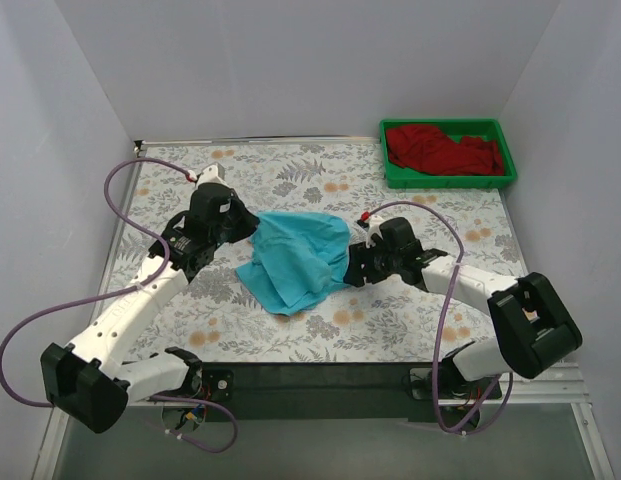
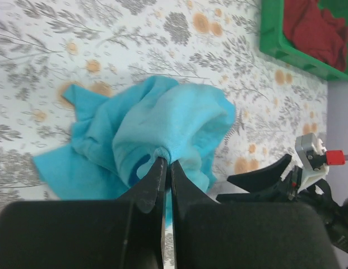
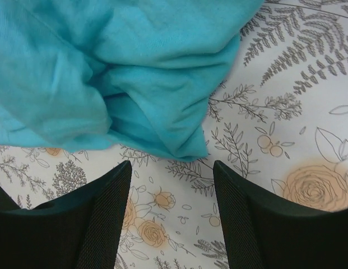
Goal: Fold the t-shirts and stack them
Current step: Flatten the tshirt out
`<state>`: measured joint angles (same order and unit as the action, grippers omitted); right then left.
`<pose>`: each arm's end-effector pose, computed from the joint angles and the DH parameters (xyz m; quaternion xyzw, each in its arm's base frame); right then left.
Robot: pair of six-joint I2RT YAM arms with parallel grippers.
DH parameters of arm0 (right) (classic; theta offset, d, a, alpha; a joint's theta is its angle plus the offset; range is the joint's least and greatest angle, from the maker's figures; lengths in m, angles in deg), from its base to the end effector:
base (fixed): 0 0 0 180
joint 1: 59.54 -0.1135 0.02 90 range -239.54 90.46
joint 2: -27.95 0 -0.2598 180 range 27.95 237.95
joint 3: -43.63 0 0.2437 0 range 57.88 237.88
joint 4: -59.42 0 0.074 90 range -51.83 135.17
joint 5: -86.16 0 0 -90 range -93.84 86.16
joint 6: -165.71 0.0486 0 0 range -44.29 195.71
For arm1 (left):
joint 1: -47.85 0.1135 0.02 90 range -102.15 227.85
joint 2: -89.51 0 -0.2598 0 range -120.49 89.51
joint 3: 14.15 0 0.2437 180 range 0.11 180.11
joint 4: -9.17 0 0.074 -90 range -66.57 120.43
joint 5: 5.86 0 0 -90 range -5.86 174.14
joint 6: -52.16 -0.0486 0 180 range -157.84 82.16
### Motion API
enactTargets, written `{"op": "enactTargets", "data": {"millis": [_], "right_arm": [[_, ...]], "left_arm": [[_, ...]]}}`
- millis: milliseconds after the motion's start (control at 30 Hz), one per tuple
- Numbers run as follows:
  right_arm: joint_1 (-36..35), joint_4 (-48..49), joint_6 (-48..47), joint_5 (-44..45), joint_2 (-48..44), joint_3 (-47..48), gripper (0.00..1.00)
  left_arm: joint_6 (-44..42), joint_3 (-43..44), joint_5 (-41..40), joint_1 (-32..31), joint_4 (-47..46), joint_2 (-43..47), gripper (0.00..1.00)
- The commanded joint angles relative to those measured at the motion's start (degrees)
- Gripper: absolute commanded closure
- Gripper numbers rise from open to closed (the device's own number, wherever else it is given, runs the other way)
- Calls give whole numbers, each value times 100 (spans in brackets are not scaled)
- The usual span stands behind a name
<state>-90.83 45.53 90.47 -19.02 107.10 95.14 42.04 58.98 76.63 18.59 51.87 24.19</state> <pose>0.2305 0.1550 0.1754 -0.1836 0.8867 0.2700 0.3274 0.2240 -0.1182 0.3128 -0.4056 0.7868 -0.3425 0.3149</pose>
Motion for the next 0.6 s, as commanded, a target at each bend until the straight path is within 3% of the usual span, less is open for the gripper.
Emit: {"op": "enactTargets", "data": {"millis": [0, 433, 500, 533, 567], "right_arm": [[-193, 447, -228, -100, 284, 449, 44], [-676, 421, -518, 384, 1313, 783, 43], [-703, 307, -545, 585, 1339, 748, 51], [-703, 272, -553, 708, 1322, 731, 66], [-703, 219, -562, 875, 1287, 687, 74]], "left_arm": [[-657, 19, -251, 201, 618, 10, 100], [-912, -157, -312, 543, 609, 142, 100], [-965, -130, -383, 605, 636, 160, 100], [-1026, -96, -392, 666, 644, 169, 100], [-1044, -60, -418, 702, 662, 177, 100]]}}
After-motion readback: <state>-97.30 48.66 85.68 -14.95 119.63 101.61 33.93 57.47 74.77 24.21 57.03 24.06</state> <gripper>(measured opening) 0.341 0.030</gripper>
